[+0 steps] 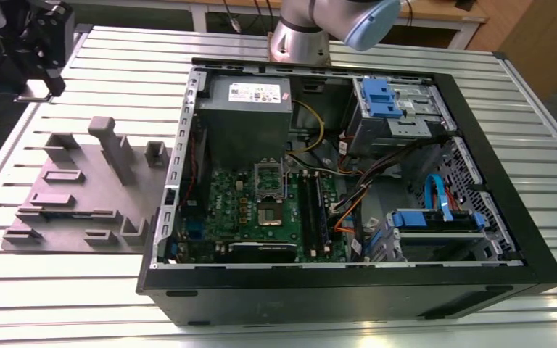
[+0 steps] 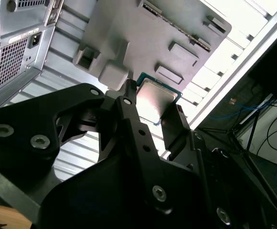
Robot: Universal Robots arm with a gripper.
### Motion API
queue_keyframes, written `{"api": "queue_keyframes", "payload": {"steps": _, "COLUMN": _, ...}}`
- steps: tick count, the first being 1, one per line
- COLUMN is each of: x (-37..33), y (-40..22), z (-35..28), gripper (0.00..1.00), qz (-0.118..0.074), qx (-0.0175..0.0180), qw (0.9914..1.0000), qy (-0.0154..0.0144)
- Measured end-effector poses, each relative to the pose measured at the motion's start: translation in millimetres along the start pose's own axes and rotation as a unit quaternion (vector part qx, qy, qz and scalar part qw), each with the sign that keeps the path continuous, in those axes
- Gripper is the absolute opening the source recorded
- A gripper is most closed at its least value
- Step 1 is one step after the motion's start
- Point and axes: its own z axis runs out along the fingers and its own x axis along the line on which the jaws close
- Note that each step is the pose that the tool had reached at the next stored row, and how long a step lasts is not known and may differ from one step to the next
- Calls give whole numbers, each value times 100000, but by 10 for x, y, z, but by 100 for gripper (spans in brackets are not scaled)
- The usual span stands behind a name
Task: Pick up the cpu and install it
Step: 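Pick up the cpu and move it towards the insertion slot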
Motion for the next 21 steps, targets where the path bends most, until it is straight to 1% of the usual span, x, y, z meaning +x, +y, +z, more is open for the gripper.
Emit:
{"api": "queue_keyframes", "payload": {"steps": 2, "x": -21, "y": 0, "z": 0, "gripper": 45, "qz": 2, "qx": 2, "qw": 100000, "qy": 6}}
{"api": "queue_keyframes", "payload": {"steps": 8, "x": -114, "y": 1, "z": -2, "gripper": 45, "qz": 6, "qx": 3, "qw": 100000, "qy": 138}}
{"api": "queue_keyframes", "payload": {"steps": 16, "x": -147, "y": 2, "z": -22, "gripper": 45, "qz": 11, "qx": 20, "qw": 100000, "qy": 209}}
{"api": "queue_keyframes", "payload": {"steps": 21, "x": -236, "y": 3, "z": -24, "gripper": 45, "qz": 12, "qx": 23, "qw": 100000, "qy": 216}}
